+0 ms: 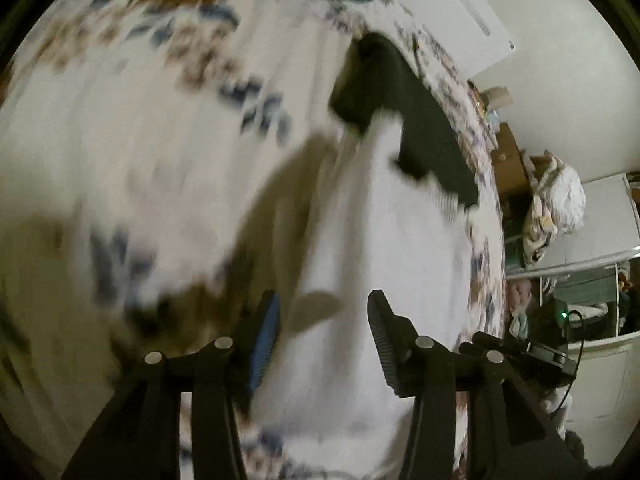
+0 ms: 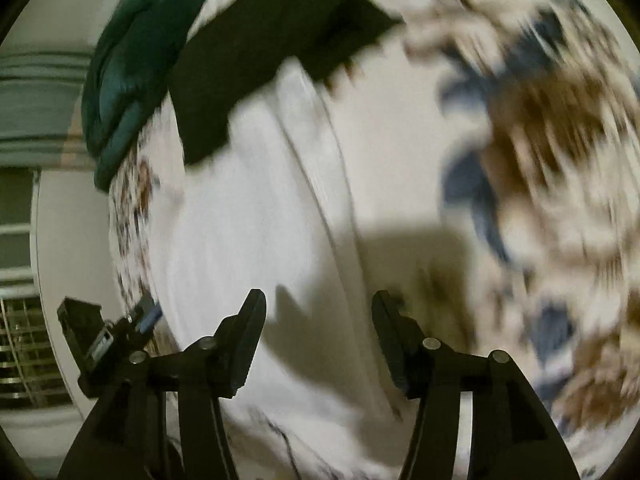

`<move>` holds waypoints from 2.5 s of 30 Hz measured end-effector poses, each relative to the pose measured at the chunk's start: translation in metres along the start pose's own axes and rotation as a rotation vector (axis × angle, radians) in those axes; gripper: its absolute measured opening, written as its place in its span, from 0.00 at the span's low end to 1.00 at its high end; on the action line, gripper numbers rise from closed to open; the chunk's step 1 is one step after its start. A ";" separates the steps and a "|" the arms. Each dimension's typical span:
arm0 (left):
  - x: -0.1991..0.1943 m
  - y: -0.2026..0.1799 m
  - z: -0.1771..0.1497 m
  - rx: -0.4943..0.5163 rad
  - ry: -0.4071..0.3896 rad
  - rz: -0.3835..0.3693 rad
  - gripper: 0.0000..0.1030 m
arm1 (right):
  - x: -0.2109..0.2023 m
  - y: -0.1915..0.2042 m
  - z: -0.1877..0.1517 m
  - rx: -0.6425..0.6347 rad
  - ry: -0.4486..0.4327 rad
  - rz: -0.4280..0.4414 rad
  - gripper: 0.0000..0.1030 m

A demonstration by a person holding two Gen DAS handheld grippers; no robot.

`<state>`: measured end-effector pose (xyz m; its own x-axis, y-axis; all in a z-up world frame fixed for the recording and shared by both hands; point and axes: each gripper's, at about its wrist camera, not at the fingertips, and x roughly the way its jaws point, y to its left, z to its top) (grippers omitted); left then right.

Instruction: Fold small clothes

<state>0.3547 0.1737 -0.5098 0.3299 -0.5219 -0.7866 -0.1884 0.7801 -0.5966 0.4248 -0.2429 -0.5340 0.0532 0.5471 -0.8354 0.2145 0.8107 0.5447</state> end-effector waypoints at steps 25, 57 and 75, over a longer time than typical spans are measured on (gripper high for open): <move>-0.002 -0.010 -0.020 -0.011 0.020 0.011 0.31 | 0.047 0.000 -0.065 -0.012 0.108 -0.222 0.31; 0.074 -0.001 0.130 -0.024 0.012 -0.078 0.41 | 0.041 0.033 0.121 0.065 -0.183 -0.161 0.08; 0.069 -0.109 -0.030 0.281 0.019 0.491 0.54 | 0.003 0.022 -0.026 -0.071 -0.113 -0.312 0.67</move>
<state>0.3698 0.0422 -0.5036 0.2485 -0.0786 -0.9654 -0.0615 0.9934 -0.0967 0.4045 -0.2184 -0.5227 0.1047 0.2468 -0.9634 0.1697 0.9501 0.2619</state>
